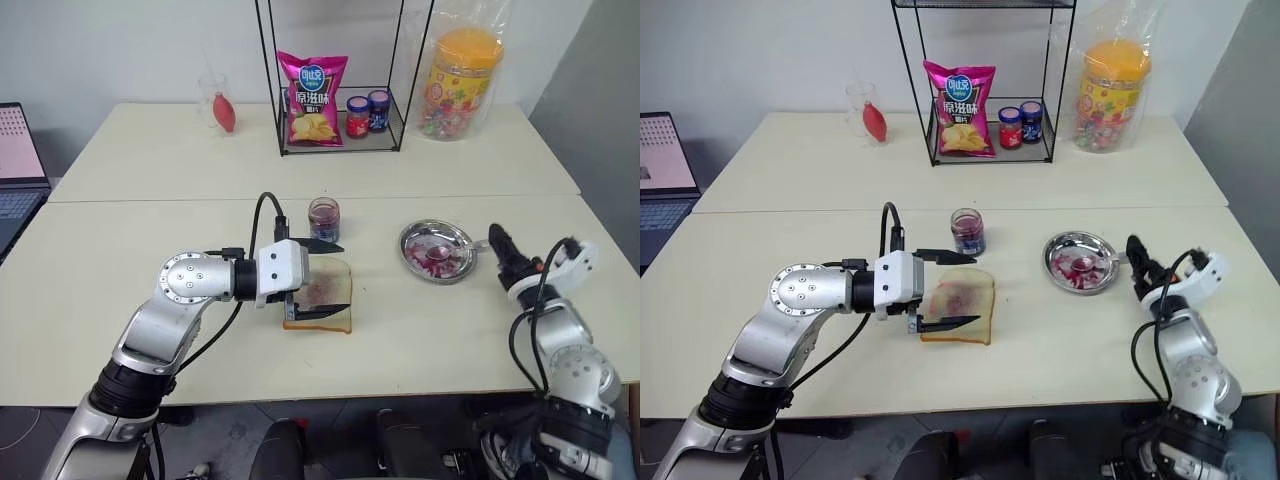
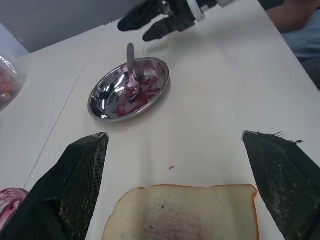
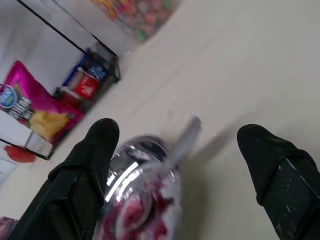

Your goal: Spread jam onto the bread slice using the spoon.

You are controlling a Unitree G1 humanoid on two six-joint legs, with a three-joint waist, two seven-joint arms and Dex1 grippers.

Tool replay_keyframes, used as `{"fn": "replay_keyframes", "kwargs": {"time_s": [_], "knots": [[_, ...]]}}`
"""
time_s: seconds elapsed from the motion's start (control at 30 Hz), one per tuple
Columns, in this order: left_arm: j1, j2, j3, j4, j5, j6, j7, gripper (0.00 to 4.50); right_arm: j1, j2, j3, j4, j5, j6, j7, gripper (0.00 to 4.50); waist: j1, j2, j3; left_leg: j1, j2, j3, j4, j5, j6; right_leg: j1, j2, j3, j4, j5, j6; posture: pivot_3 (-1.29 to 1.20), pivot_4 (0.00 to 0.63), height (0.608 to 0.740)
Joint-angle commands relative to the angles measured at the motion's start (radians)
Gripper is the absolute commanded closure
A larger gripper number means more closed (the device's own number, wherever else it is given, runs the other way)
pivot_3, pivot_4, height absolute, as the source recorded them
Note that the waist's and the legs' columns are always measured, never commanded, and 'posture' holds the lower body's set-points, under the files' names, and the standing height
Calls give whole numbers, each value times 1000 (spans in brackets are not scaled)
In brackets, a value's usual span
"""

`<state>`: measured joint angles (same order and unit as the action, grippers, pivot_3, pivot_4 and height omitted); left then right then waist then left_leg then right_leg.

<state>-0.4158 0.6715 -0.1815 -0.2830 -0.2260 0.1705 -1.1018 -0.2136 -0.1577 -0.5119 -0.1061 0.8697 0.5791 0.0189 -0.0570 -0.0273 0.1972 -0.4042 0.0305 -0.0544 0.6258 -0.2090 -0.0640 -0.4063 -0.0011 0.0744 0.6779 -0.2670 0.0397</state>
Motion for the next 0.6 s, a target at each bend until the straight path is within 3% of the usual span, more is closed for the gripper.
{"fn": "replay_keyframes", "kwargs": {"time_s": [0.03,0.6], "knots": [[-11,18,7,-22,-7,-8,-15,0,-13,20,21,-28,-29,-62,11,311,-1,0,0,0,0,0,0,0,0,0,0,0,0,0,0,0,150,740],[-5,21,8,-13,1,-20,-17,0,-192,-4,-5,259,-22,-107,75,311,-1,0,0,0,0,0,-1,0,0,0,0,0,0,1,2,0,150,740]]}}
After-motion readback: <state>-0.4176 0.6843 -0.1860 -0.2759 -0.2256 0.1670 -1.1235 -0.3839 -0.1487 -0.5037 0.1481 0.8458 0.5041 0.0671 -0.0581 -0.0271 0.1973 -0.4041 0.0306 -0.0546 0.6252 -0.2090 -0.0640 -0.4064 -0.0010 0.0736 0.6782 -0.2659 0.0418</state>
